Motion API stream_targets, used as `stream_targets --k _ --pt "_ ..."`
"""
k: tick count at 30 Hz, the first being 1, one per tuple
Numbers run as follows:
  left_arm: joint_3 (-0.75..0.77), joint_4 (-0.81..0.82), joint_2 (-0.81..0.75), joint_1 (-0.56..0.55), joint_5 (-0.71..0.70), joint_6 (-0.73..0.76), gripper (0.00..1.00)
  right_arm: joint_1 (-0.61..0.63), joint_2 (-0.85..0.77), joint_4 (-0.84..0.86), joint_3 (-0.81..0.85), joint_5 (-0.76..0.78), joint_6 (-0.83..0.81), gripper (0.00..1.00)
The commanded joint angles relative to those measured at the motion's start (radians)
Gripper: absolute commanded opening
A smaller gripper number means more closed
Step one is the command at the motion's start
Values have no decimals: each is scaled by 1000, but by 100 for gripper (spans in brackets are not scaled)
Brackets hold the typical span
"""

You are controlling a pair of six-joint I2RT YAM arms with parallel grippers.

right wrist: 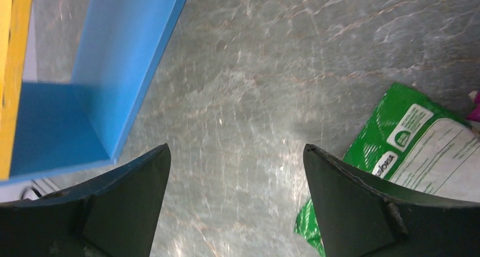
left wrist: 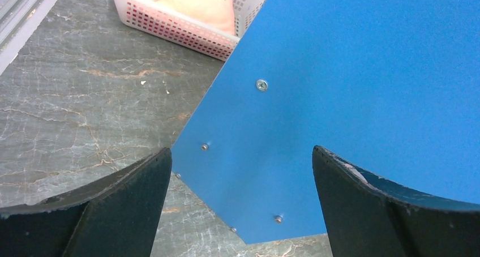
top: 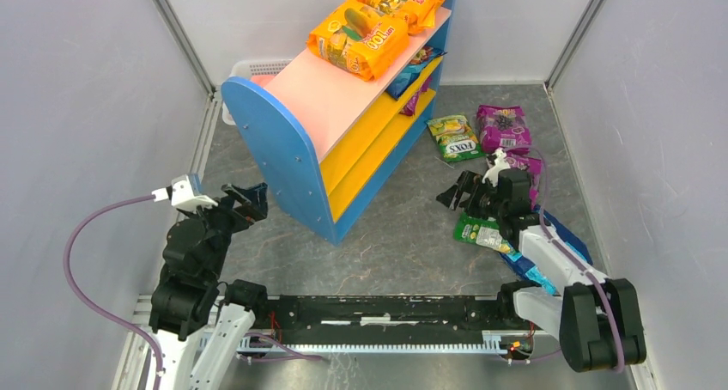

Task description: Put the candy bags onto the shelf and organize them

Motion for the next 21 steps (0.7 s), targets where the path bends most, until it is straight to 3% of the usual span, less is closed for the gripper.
stream_targets --k 1,14,21 --pt "11 37 19 -1 -20 54 100 -14 78 262 -25 133 196 94" --pt "77 -14 71 -1 -3 51 99 -14 547 788 73 504 591 87" --pt "57 -50 26 -1 -128 31 100 -13 711 872 148 594 717 85"
